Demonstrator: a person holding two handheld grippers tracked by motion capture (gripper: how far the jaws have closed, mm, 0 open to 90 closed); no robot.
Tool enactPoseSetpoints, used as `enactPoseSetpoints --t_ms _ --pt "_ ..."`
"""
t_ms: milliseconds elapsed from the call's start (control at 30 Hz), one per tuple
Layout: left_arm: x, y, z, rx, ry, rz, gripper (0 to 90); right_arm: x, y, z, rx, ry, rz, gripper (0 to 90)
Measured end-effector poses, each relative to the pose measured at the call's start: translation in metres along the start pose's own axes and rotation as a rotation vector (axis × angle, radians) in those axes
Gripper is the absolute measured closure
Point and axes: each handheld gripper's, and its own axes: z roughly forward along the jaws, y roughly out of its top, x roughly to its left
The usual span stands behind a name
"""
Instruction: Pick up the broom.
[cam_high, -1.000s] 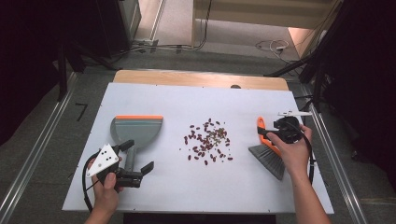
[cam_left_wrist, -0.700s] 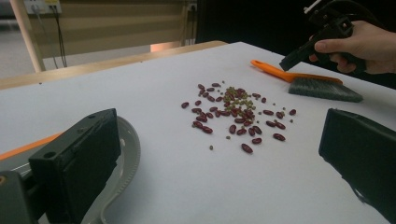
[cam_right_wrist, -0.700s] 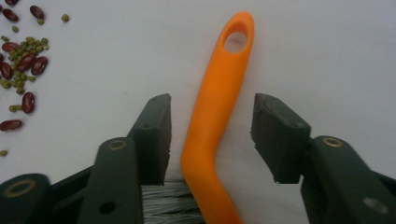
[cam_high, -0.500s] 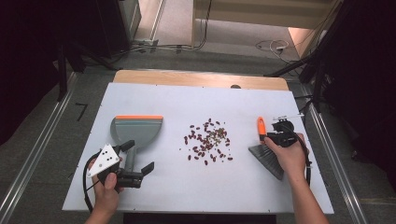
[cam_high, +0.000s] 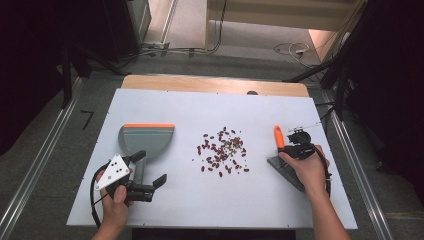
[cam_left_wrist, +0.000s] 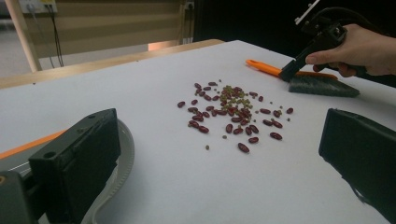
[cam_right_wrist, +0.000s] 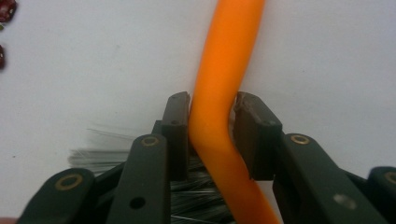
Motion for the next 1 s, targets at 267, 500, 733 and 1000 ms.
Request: enactPoseSetpoints --t_ms 267,500,733,1000 --pt "-0.002 0.001 0.002 0.003 -0.01 0.003 0.0 0.002 -0.006 0.0 -0.044 -0.01 -0.001 66.8" --pt "-0.006 0.007 0.001 -0.013 -0.001 0.013 0.0 0.003 -0.014 -0.009 -0.145 -0.015 -0.017 67.6" --pt "-0.015 0.02 0.01 -0.014 -0.007 0.036 0.0 -0.01 -0.025 -0.03 -0.316 0.056 0.048 68.2" --pt "-0.023 0.034 0.023 -0.023 -0.029 0.047 0.0 -0.023 -0.038 -0.053 -0.541 0.078 0.086 68.8"
